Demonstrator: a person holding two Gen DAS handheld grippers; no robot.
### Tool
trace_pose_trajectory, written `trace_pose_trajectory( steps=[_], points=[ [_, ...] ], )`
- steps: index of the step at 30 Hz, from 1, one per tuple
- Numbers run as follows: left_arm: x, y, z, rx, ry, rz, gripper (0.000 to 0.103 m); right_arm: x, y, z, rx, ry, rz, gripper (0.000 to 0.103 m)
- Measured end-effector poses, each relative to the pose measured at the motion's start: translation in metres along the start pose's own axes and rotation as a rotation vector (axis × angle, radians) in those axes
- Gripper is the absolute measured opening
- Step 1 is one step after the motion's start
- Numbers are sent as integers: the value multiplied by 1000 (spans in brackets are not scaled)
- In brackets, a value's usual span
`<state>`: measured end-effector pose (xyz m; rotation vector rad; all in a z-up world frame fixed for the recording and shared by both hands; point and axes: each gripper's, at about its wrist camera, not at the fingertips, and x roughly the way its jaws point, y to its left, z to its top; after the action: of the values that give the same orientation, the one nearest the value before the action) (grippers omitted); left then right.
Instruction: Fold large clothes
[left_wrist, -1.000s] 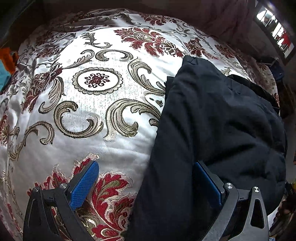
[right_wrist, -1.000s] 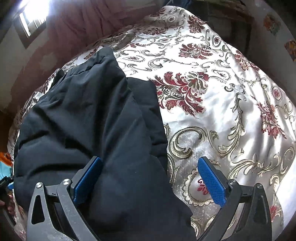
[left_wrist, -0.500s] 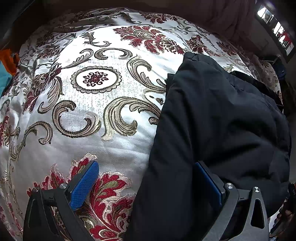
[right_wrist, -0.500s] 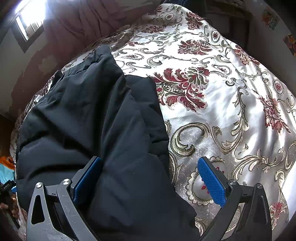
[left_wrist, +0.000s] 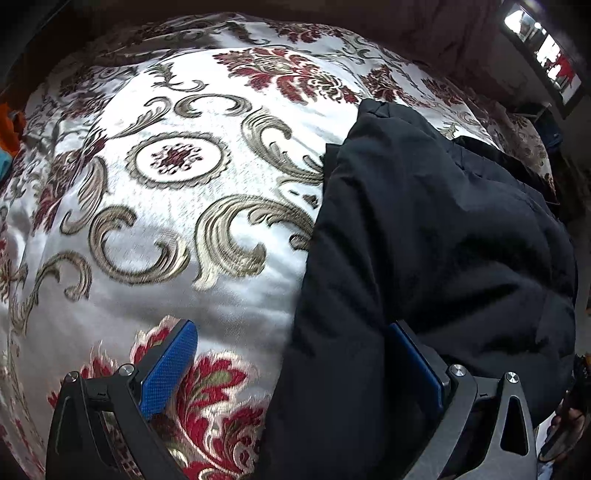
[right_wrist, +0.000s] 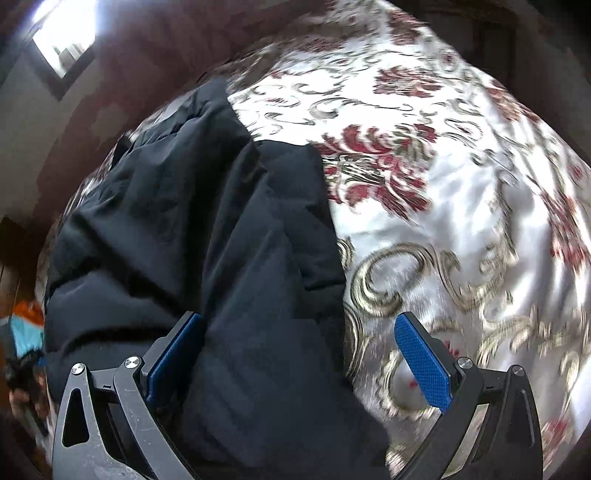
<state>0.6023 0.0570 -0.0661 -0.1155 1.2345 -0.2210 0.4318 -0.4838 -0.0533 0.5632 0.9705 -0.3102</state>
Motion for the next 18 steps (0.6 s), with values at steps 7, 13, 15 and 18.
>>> trace_pose_trajectory(
  steps=[7, 13, 15, 18],
  points=[
    [12, -16, 20, 67, -9, -66, 103, 24, 1, 45, -46, 125, 161, 101],
    [27, -22, 38, 73, 23, -151, 103, 65, 0, 52, 92, 253, 284, 102],
    [33, -24, 43, 84, 38, -189, 103, 68, -3, 46, 110, 229, 315, 102],
    [43, -26, 51, 83, 79, -245, 103, 70, -6, 40, 131, 207, 350, 102]
  ],
)
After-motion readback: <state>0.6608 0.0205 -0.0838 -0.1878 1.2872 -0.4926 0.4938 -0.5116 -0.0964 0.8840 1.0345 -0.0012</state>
